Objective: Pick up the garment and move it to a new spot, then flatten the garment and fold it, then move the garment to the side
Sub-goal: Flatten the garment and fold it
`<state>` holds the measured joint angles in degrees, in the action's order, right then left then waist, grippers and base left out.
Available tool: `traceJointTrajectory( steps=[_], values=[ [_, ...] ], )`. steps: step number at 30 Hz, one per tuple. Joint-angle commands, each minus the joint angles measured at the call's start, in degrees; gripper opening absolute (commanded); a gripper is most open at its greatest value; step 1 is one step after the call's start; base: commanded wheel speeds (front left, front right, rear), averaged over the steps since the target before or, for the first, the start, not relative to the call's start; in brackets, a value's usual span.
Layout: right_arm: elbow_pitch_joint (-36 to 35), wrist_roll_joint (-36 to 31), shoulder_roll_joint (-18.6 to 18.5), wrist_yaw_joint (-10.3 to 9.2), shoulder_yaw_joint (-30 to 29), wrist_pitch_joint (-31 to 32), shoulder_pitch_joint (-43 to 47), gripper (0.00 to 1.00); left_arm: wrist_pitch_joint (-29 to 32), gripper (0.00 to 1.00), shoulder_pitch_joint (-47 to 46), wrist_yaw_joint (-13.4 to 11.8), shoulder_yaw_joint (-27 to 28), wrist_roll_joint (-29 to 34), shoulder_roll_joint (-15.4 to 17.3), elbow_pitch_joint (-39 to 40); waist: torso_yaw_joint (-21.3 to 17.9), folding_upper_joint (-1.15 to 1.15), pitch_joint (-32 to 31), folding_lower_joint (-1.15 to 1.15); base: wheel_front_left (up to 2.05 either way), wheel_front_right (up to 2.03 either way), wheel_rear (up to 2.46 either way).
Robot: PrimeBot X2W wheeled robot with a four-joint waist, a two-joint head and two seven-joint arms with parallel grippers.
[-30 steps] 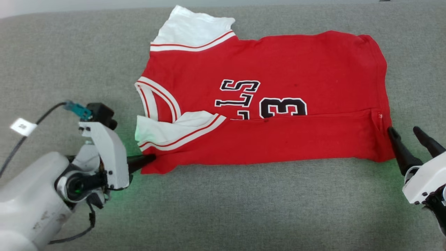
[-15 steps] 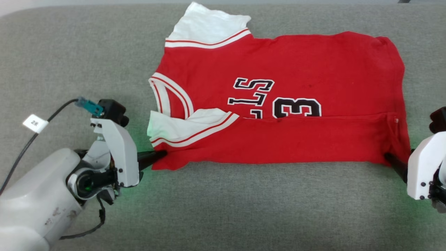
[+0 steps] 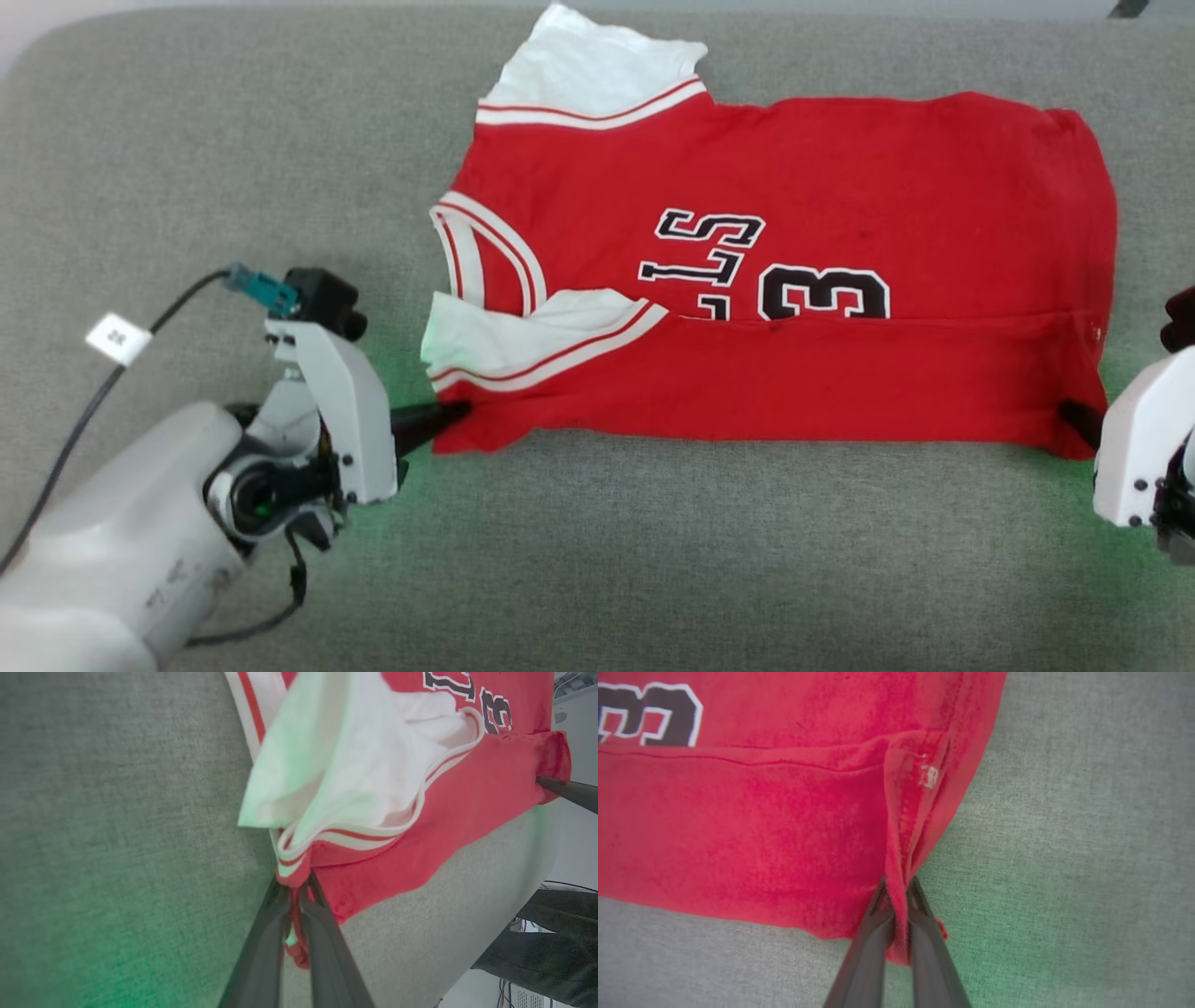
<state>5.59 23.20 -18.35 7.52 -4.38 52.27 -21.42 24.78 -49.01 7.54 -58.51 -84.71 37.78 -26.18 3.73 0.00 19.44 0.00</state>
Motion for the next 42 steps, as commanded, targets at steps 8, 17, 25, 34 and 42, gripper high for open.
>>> traceJointTrajectory(
  steps=[8, 17, 25, 34, 42],
  values=[
    [-5.1, 4.2, -2.8, -0.06, -0.6, 1.0, 8.0, 0.0, -2.8, 0.0, 6.3, -0.3, 0.1, -0.8, 4.6, 6.9, 0.8, 0.0, -2.5, 0.0, 0.0, 0.0, 0.0],
    [-15.0, 6.2, -3.1, -0.06, -3.4, 5.4, 17.6, 0.0, -6.1, 0.0, 13.1, -4.5, 0.3, -1.4, 10.9, 19.4, 0.8, 0.0, -2.9, 0.0, 0.0, 0.0, 0.0],
    [-19.9, 6.0, -0.3, -0.06, -5.3, 2.3, 19.1, 1.0, -12.4, 1.0, 16.7, -7.2, 2.4, -1.6, 12.6, 24.4, 0.6, 0.0, -4.1, 0.0, 0.0, 0.0, 0.0],
    [-20.1, 0.6, 3.2, -0.05, -5.0, -18.7, 13.5, 1.0, -29.7, 1.0, 20.9, -11.2, 8.1, 2.2, 13.9, 25.5, 0.1, 0.0, -5.1, 0.0, 0.0, 0.0, 0.0],
    [-15.4, -4.4, 7.8, -0.05, -4.4, -38.7, 9.0, 1.0, -38.0, 1.0, 15.4, -10.3, 11.0, 10.3, 11.4, 19.9, -1.7, 0.0, -3.4, 0.0, 0.0, 0.0, 0.0]
  ],
)
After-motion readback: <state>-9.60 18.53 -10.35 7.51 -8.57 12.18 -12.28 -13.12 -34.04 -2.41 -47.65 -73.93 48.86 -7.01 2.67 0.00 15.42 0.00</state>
